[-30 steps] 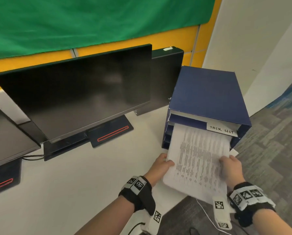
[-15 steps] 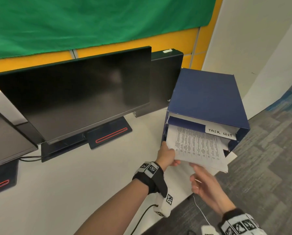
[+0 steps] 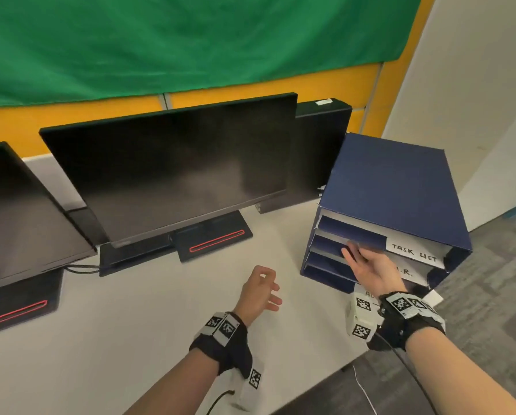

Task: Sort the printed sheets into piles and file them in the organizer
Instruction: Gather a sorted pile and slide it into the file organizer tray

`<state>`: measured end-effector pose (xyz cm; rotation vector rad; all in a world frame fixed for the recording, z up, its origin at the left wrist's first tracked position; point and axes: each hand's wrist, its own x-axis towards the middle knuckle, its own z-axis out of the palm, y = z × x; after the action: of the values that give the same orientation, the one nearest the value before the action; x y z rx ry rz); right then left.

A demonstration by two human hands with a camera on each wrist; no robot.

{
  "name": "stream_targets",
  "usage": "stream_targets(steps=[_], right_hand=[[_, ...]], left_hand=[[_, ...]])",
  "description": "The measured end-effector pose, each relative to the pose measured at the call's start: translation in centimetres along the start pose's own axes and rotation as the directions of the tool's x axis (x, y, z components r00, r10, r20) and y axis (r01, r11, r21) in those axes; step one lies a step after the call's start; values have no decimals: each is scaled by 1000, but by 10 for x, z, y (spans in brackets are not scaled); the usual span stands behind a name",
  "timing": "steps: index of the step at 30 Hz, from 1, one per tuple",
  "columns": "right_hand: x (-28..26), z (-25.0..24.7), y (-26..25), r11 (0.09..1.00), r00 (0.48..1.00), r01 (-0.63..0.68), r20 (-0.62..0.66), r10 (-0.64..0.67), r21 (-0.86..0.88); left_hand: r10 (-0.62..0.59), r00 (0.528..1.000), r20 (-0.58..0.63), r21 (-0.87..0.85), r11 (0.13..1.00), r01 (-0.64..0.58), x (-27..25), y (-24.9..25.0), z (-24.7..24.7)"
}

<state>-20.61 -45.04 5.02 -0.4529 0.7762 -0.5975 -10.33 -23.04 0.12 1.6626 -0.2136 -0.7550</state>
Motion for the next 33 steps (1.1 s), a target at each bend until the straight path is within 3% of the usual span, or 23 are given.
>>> stream_targets(steps=[1, 3, 6, 8, 11, 14, 16, 18, 20, 22, 23, 28, 30, 33], right_hand=[[4, 1, 2, 1000, 1000, -16, 10, 16, 18], [-2, 9, 18, 976, 998, 38, 56, -27, -214], [-22, 17, 69, 812, 983, 138, 177, -43, -567], [-34, 25, 118, 679, 964, 136, 255, 78, -721], [-47, 36, 193, 447, 913, 156, 302, 275, -881], [-61, 49, 257, 262, 830, 267, 359, 426, -927], [-73, 59, 288, 203, 754, 317, 376, 539, -927], [-84, 69, 309, 170, 690, 373, 395, 607, -912], [-90, 76, 324, 148, 648, 419, 410, 642, -896], [-92, 80, 335, 137, 633, 435, 411, 656, -890], [-92, 82, 338, 134, 631, 433, 406, 660, -891], [-88, 88, 349, 117, 656, 397, 370, 658, -910], [-88, 91, 352, 115, 665, 383, 360, 654, -916], [-84, 96, 359, 112, 685, 368, 351, 639, -923]], left_hand=[[25, 999, -32, 27, 999, -24, -2, -8, -14], [89, 989, -117, 121, 990, -75, -8, -25, -47], [197, 943, -267, 393, 916, -80, -21, -50, -106], [284, 878, -386, 525, 850, -45, -35, -67, -149], [240, 754, -612, 591, 773, 233, -62, -91, -218], [96, 589, -802, 474, 703, 530, -95, -115, -287], [20, 467, -884, 357, 672, 649, -120, -134, -332], [-72, 363, -929, 258, 576, 776, -147, -152, -371], [-171, 259, -951, 155, 464, 872, -171, -168, -401], [-258, 175, -950, 51, 426, 903, -185, -184, -419], [-297, 169, -940, 25, 433, 901, -188, -191, -423], [-321, 275, -906, 138, 391, 910, -174, -193, -403], [-303, 340, -890, 215, 377, 901, -159, -182, -381], [-266, 475, -839, 371, 359, 856, -129, -158, -331]])
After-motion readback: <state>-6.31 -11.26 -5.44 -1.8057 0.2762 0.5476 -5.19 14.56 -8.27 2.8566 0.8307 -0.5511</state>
